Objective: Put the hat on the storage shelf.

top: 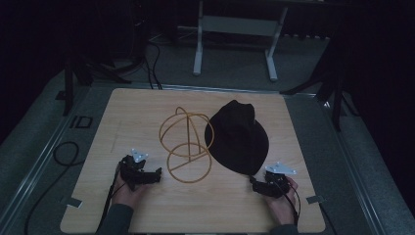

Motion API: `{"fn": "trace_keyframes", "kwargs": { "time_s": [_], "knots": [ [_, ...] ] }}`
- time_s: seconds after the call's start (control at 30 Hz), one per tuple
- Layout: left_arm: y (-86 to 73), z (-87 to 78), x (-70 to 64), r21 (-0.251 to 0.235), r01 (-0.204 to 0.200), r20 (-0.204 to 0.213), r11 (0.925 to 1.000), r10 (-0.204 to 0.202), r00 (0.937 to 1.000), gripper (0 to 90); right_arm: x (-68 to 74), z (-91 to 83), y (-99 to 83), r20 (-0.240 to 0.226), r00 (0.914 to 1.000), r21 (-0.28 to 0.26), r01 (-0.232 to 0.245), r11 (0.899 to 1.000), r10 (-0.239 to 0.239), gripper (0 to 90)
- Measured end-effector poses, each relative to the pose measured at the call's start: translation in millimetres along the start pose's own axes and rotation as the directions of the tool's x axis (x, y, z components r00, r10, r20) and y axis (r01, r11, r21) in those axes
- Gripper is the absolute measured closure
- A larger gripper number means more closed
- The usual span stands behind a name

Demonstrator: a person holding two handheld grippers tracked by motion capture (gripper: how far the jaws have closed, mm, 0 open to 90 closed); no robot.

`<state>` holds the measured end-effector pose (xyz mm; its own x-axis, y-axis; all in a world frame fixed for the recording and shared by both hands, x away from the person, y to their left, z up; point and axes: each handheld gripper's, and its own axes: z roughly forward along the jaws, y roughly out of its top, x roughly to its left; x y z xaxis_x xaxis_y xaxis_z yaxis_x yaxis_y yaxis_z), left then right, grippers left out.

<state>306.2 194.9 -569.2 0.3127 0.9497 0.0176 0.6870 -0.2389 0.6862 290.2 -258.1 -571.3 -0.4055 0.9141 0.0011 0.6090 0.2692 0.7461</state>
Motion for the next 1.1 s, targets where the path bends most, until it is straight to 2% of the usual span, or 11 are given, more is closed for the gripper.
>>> {"fn": "trace_keyframes", "kwargs": {
  "time_s": [0.27,0.67,0.77,0.97,1.1],
  "knots": [
    [0.1,0.0,0.0,0.001,-0.002,0.0,1.0,0.002,1.0,0.3,-0.7,0.9,0.4,0.005,1.0,0.007,-0.008,1.0,0.008,20.2],
    [0.1,0.2,-0.2,-0.003,0.003,0.0,1.0,-0.003,1.0,0.3,-0.7,0.9,0.4,0.006,1.0,0.007,-0.007,1.0,0.007,20.0],
    [0.1,0.2,-0.2,-0.002,0.002,0.0,1.0,-0.002,1.0,0.3,1.7,0.2,2.3,0.026,0.9993,0.028,-0.027,0.999,0.026,19.8],
    [0.1,0.2,-0.3,-0.003,0.004,0.0,1.0,-0.004,1.0,0.3,3.6,-2.1,3.8,0.034,0.9994,0.039,-0.009,0.999,0.008,23.1],
    [0.1,0.2,-0.2,-0.003,0.003,0.0,1.0,-0.003,1.0,0.3,4.0,-4.8,6.1,0.022,0.9997,0.046,0.004,0.999,-0.005,24.7]
  ]
}}
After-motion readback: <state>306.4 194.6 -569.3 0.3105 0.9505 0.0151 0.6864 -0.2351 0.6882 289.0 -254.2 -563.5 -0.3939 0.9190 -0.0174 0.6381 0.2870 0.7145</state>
